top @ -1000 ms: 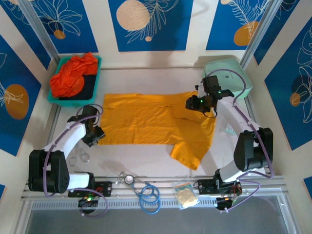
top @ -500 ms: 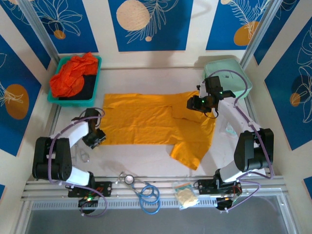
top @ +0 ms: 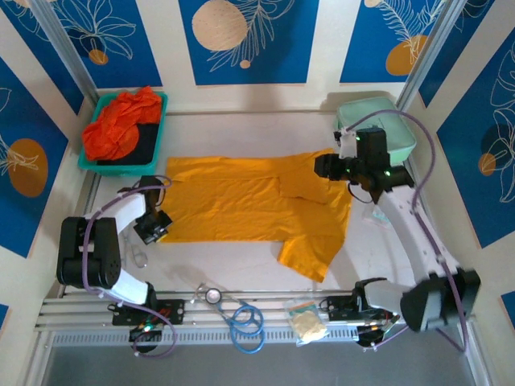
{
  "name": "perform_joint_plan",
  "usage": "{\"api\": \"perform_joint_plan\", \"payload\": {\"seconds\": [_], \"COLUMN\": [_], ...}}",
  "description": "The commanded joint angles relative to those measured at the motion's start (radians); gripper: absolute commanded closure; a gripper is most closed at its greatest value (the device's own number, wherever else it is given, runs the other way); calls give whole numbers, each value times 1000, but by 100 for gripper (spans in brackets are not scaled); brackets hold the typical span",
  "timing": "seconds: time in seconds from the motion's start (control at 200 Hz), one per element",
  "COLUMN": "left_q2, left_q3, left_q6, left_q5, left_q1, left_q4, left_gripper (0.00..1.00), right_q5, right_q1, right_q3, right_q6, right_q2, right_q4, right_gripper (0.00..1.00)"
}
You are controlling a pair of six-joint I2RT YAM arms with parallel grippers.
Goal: Fold and stack the t-shirts
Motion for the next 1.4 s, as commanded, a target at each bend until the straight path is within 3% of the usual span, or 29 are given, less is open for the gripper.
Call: {"api": "perform_joint_plan", "payload": {"seconds": [0.0,0.115,0.255,0.365,0.465,0.7,0.926,1.396], "left_q2": [55,30,-8,-39,-55,-89,-115,-146], "left_q3": [-46,-57,-71,-81,-83,-88,-93,-108], "left_q6": [34,49,57,65,75,101,113,115], "left_q5": [77,84,95,102,114,132,117,136], "left_q1": [1,1,0,0,0,0,0,0], "left_q4": [250,263,276,283,288,295,289,301], "left_gripper": [100,100,100,100,100,100,100,100], "right_q5": [-63,-50,183,258,222,244,314,310], "right_q1": [12,87,259,325,373,594,807,821], "right_q3": [-8,-52,-104,-156,-223,-435,-569,-622], "right_q6": [-167,-509,-886,-1087,-1195,-1214,-1106,-1099], "right_q2": [-91,-143,-173,-198,-254,-372,-342,-124], "right_q4": [40,-42,-199,-337,-434,-599,-525,-340], "right_gripper": [56,57,51,51,51,52,51,56]}}
